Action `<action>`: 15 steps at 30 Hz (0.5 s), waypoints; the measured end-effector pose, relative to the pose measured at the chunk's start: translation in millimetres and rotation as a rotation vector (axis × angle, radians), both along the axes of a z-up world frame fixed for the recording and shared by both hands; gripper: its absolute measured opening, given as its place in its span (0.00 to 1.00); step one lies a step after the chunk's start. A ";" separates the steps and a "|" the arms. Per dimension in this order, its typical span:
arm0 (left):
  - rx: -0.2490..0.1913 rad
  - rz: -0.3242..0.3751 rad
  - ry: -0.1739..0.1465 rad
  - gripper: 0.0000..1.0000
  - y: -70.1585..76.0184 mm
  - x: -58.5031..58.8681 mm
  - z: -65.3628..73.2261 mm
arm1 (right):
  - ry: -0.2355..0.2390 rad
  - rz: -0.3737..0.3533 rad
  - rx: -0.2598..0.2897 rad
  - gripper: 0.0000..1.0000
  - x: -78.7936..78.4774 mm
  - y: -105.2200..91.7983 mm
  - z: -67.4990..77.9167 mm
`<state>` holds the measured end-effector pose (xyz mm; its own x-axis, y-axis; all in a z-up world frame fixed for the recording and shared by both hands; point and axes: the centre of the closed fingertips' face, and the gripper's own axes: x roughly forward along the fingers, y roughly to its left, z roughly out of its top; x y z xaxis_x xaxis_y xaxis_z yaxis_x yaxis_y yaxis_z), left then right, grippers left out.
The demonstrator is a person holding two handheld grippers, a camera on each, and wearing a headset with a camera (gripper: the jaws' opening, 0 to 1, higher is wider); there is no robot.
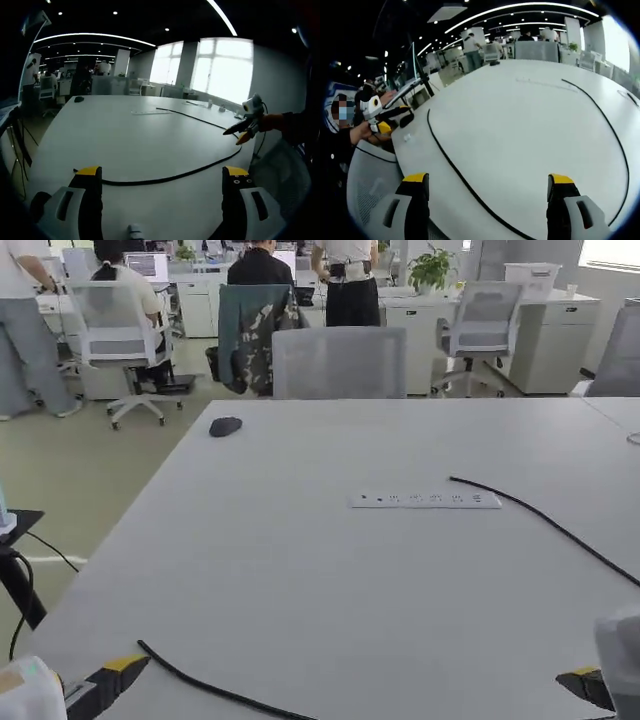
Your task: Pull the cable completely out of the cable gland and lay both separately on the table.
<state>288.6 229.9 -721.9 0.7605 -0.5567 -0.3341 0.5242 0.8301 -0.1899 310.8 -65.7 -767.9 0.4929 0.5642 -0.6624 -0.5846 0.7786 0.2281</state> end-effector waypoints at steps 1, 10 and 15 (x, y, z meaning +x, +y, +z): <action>0.000 -0.003 0.003 1.00 -1.8 0.5 0.1 | 0.000 -0.001 -0.002 0.99 -1.5 -0.8 -0.9; 0.021 -0.016 0.016 1.00 -8.7 -1.1 1.7 | -0.030 -0.003 0.038 0.99 -3.5 -5.1 1.6; 0.021 -0.017 0.033 1.00 -12.8 -2.8 -1.3 | -0.034 -0.015 0.057 0.99 -4.5 -8.4 2.4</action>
